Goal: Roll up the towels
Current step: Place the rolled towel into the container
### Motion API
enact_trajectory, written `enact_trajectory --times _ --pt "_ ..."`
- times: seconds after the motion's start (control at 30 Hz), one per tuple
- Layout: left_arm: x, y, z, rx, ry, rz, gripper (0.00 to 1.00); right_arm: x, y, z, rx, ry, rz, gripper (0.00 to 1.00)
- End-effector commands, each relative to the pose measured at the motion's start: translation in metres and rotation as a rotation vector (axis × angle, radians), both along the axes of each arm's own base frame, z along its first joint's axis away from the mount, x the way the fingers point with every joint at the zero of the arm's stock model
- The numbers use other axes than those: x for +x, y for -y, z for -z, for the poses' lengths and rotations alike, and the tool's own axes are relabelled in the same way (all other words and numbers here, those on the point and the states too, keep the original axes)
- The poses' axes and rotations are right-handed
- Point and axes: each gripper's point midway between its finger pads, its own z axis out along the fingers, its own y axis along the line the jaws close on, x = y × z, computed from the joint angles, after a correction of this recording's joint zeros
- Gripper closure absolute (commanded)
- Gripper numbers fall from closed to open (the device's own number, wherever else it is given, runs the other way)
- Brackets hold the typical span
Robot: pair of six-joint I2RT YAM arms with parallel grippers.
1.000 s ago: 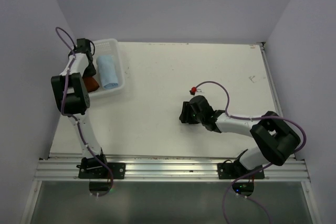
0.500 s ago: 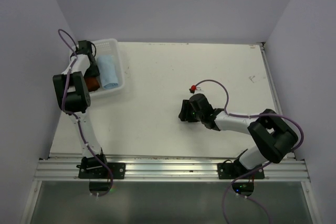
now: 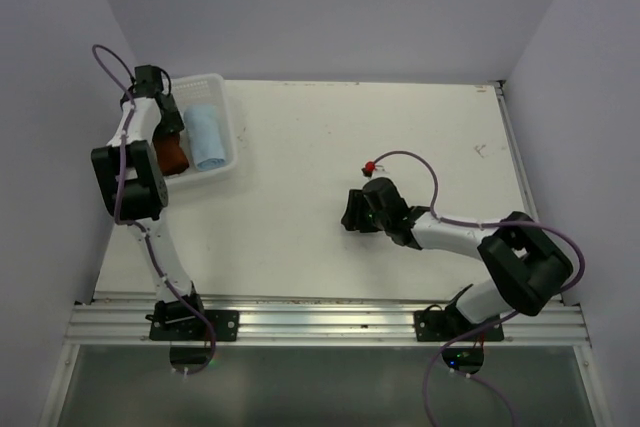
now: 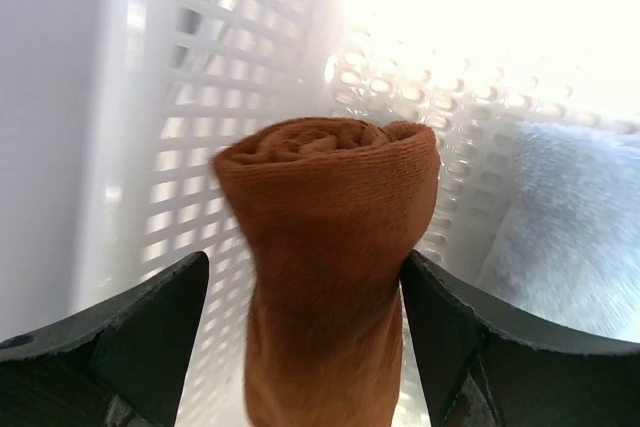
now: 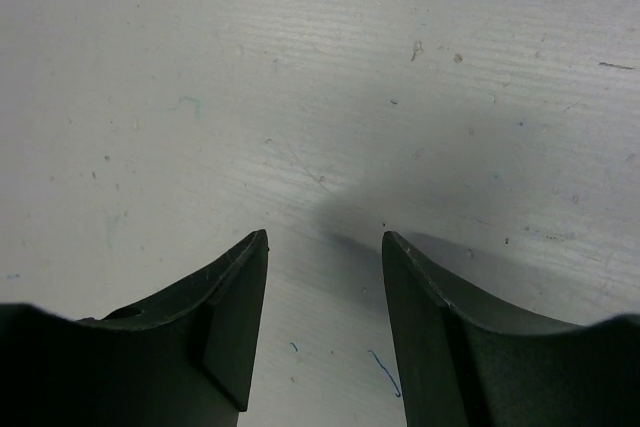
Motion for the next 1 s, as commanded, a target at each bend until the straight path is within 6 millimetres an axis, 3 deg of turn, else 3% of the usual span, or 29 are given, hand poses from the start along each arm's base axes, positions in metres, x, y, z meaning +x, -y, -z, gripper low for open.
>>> enact_trajectory --times 0.0,0.17,0.27,0.3,0.37,0.4,0.43,0.47,0.5,0.53,0.57,0.6,0.63,0.67,0.7,0.73,0.77,0.8,0.83,0.9,0.93,0.97 --pt "0.008 -0.011 -0.083 0.025 0.177 -0.030 0.19 0.007 -0.002 -0.024 0.024 0.048 -0.004 0.47" --pt "0.015 0.001 -0.125 -0.017 0.266 0.016 0.18 0.008 0.000 -0.039 0.017 0.070 -0.005 0.47" --pt "0.015 0.017 -0.163 -0.061 0.339 0.075 0.17 0.012 0.002 -0.056 0.005 0.103 -0.014 0.44" --pt "0.011 0.021 -0.187 -0.064 0.390 0.089 0.16 0.013 0.002 -0.062 -0.001 0.118 -0.024 0.40" --pt "0.005 0.039 -0.202 -0.128 0.445 0.136 0.15 0.018 0.002 -0.074 -0.016 0.128 -0.029 0.37" --pt "-0.004 0.047 -0.237 -0.128 0.544 0.165 0.15 0.021 0.005 -0.078 -0.025 0.127 -0.028 0.35" --pt "-0.013 0.059 -0.222 -0.175 0.530 0.188 0.14 0.022 0.007 -0.080 -0.033 0.114 -0.030 0.34" --pt "-0.019 0.073 -0.226 -0.230 0.565 0.216 0.13 0.027 0.005 -0.090 -0.020 0.124 -0.033 0.34" --pt "-0.029 0.084 -0.260 -0.216 0.680 0.265 0.10 0.032 0.010 -0.094 -0.024 0.133 -0.024 0.33" --pt "-0.039 0.096 -0.233 -0.247 0.643 0.280 0.07 0.034 0.014 -0.099 -0.028 0.131 -0.019 0.32" --pt "-0.050 0.103 -0.248 -0.248 0.695 0.280 0.06 0.040 0.015 -0.112 -0.020 0.150 -0.013 0.32" --pt "-0.055 0.112 -0.245 -0.267 0.701 0.301 0.06 0.046 0.023 -0.118 -0.030 0.157 0.006 0.31" --pt "-0.063 0.127 -0.224 -0.303 0.663 0.328 0.05 0.045 0.031 -0.118 -0.053 0.137 0.012 0.30" --pt "-0.069 0.134 -0.220 -0.314 0.663 0.323 0.04 0.049 0.033 -0.135 -0.045 0.161 0.020 0.29" --pt "-0.077 0.143 -0.231 -0.305 0.709 0.352 0.03 0.052 0.040 -0.140 -0.051 0.165 0.025 0.28" --pt "-0.085 0.164 -0.210 -0.323 0.672 0.393 0.02 0.049 0.044 -0.142 -0.057 0.147 0.019 0.25" --pt "-0.094 0.171 -0.220 -0.298 0.713 0.401 0.02 0.049 0.045 -0.152 -0.037 0.155 0.011 0.13" --pt "-0.099 0.181 -0.216 -0.306 0.718 0.426 0.01 0.051 0.053 -0.155 -0.022 0.146 0.031 0.12" --pt "-0.108 0.194 -0.191 -0.327 0.677 0.456 0.01 0.047 0.055 -0.157 -0.008 0.127 0.032 0.11" --pt "-0.121 0.205 -0.184 -0.320 0.687 0.485 0.00 0.046 0.067 -0.162 -0.004 0.131 0.070 0.04" --pt "-0.129 0.208 -0.162 -0.326 0.650 0.492 0.00 0.044 0.074 -0.160 -0.018 0.118 0.086 0.02" --pt "-0.135 0.207 -0.165 -0.303 0.677 0.504 0.00 0.043 0.077 -0.163 -0.023 0.115 0.092 0.02"
